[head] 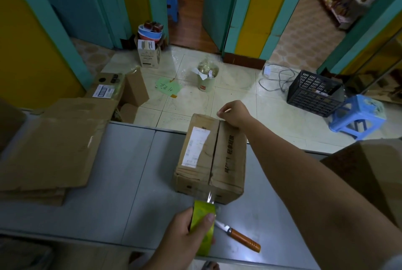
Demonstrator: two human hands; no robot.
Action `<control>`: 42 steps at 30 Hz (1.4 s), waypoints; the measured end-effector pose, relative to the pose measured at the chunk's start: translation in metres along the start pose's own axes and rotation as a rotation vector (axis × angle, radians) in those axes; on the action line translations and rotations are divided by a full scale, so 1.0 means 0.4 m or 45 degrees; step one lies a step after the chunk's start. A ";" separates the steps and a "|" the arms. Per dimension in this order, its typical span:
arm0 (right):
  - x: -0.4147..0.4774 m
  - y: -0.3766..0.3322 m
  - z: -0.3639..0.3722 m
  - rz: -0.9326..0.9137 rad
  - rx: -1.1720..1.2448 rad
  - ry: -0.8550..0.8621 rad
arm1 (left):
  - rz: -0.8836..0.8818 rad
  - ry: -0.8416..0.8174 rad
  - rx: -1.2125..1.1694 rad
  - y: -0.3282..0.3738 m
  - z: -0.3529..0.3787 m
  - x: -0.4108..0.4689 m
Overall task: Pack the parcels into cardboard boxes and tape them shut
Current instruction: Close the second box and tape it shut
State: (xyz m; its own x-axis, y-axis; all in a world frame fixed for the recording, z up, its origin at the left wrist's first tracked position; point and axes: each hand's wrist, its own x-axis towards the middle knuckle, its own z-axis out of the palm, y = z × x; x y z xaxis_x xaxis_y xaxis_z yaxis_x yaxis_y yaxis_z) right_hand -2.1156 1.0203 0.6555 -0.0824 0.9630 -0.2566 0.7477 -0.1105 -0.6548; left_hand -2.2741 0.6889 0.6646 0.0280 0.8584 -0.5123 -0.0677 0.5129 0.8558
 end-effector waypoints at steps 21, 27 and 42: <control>-0.058 0.029 0.013 -0.360 -0.096 0.298 | 0.012 -0.055 0.071 -0.061 0.007 0.114; -0.067 0.037 0.013 -0.335 -0.328 0.165 | 0.012 -0.046 0.053 -0.061 0.013 0.121; -0.191 0.044 -0.003 -0.327 -0.185 0.511 | 0.090 -0.050 0.191 -0.088 -0.015 0.118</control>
State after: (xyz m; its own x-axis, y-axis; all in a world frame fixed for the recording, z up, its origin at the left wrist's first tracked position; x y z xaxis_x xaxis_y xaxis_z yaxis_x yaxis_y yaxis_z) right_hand -2.0954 0.9450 0.6644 -0.0372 0.9765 0.2121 0.8232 0.1503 -0.5475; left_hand -2.2764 0.7112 0.6098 0.0673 0.8906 -0.4498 0.0785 0.4447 0.8922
